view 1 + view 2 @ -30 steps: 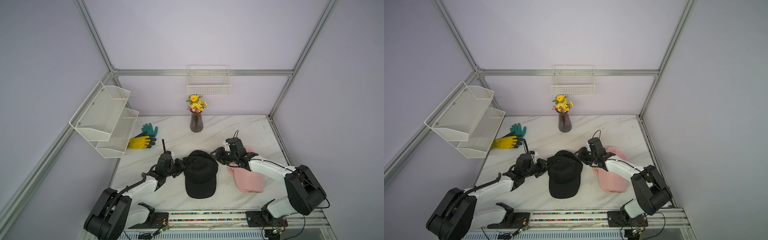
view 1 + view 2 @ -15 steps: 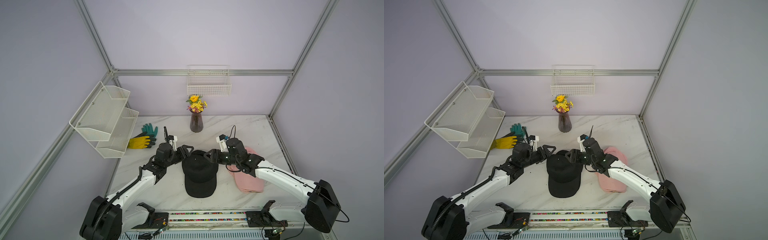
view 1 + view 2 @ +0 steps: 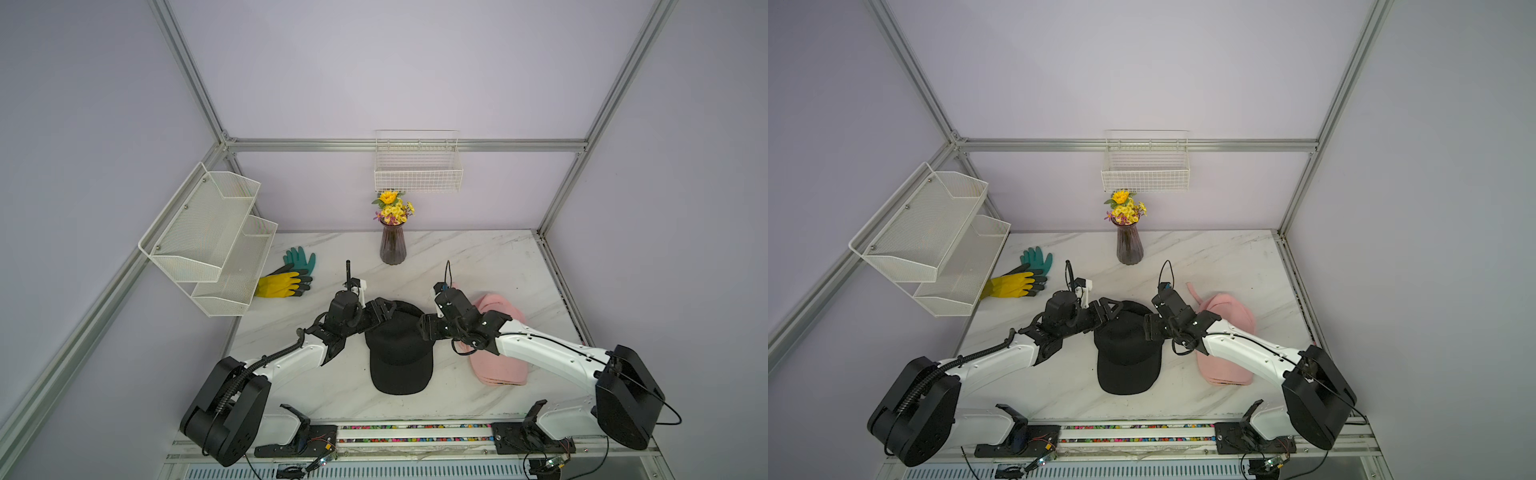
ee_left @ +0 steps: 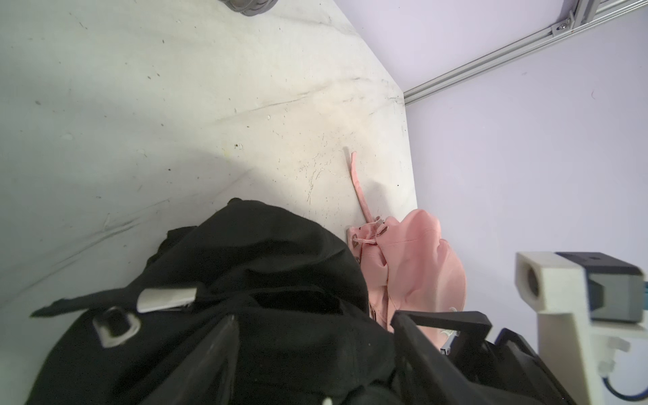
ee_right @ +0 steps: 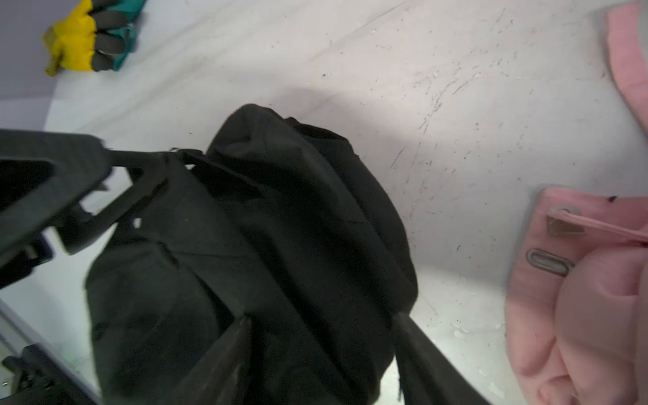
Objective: Stack the baseball caps by color
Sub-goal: Place the baseball cap on the baseball cap, then reset both arms
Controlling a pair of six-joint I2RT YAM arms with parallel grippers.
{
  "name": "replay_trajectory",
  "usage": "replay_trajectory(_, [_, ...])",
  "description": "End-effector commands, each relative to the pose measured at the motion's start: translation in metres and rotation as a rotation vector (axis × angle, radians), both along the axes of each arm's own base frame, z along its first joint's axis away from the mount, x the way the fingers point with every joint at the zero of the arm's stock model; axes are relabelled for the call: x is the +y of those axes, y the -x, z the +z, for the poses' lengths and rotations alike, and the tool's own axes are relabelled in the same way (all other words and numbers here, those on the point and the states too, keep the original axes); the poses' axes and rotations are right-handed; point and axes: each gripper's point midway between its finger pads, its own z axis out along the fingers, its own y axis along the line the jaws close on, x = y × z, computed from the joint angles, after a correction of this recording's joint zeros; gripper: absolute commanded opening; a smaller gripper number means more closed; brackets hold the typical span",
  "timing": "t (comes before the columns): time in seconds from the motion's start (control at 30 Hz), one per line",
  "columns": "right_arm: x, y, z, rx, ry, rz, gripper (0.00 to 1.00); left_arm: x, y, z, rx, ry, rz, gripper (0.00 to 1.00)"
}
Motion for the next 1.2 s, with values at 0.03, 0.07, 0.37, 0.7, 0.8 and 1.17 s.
replay_trajectory(0.03, [-0.010, -0.010, -0.014, -0.035, 0.080, -0.049, 0.68, -0.006, -0.009, 0.020, -0.083, 0.054, 0.020, 0.72])
replay_trajectory(0.07, [-0.013, -0.012, -0.015, -0.031, 0.091, -0.069, 0.68, -0.007, -0.009, 0.023, -0.091, 0.059, 0.015, 0.73])
replay_trajectory(0.37, [-0.014, -0.020, 0.038, -0.119, 0.016, -0.124, 0.76, -0.001, -0.008, 0.083, -0.296, 0.011, 0.004, 0.84])
replay_trajectory(0.7, [-0.091, -0.070, 0.152, -0.462, 0.030, -0.360, 0.97, 0.083, -0.010, 0.156, -0.588, -0.409, 0.289, 1.00])
replay_trajectory(0.8, [-0.147, -0.093, 0.161, -0.515, 0.063, -0.501, 0.97, 0.130, -0.008, 0.159, -0.605, -0.549, 0.498, 1.00])
replay_trajectory(1.17, [-0.287, -0.116, 0.100, -0.647, 0.423, -0.797, 0.97, 0.227, -0.008, 0.112, -0.579, -0.974, 0.773, 1.00])
